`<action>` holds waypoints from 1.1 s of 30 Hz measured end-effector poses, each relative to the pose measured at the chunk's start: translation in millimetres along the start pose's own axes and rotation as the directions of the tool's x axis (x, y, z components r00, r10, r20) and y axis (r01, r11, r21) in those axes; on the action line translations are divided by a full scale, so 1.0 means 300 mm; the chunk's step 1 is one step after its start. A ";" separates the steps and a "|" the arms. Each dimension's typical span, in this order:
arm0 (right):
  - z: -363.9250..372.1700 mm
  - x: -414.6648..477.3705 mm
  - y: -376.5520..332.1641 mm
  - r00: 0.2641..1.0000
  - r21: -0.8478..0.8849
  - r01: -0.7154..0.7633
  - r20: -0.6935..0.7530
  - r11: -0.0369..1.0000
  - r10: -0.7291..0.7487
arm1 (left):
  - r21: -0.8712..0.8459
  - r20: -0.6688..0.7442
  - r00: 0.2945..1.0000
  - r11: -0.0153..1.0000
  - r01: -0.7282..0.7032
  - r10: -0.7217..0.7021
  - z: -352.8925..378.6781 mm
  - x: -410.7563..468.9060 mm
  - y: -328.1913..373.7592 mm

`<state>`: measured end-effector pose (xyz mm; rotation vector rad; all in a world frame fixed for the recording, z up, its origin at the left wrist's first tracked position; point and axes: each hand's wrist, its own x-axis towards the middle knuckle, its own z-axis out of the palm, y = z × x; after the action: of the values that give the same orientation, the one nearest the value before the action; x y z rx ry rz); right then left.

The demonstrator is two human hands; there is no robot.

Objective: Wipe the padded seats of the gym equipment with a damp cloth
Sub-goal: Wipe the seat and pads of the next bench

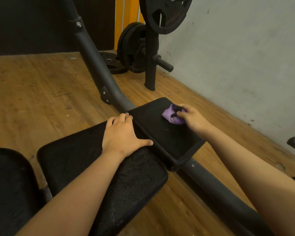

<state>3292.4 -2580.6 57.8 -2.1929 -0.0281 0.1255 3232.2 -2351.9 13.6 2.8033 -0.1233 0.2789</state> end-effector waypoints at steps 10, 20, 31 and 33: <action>-0.069 -0.040 -0.016 0.987 -0.430 0.061 0.159 0.901 0.009 | -0.002 0.000 1.000 1.000 0.000 0.000 -0.007 -0.002 0.004; 0.026 -0.020 0.011 0.914 -0.587 0.102 -0.264 0.803 -0.309 | 0.002 0.007 1.000 1.000 -0.001 0.001 -0.005 0.001 0.000; 0.098 -0.141 0.031 0.890 -0.484 0.444 0.144 0.754 -0.432 | -0.010 0.032 0.999 1.000 0.009 -0.009 -0.013 -0.001 0.006; 0.079 -0.097 0.057 0.901 -0.576 0.369 0.028 0.729 -0.433 | -0.016 0.032 0.999 1.000 0.010 -0.010 -0.013 -0.003 0.005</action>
<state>3260.6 -2573.4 32.5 -2.7314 -0.5493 -0.2915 3230.5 -2352.1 17.6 2.7922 -0.1186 0.2291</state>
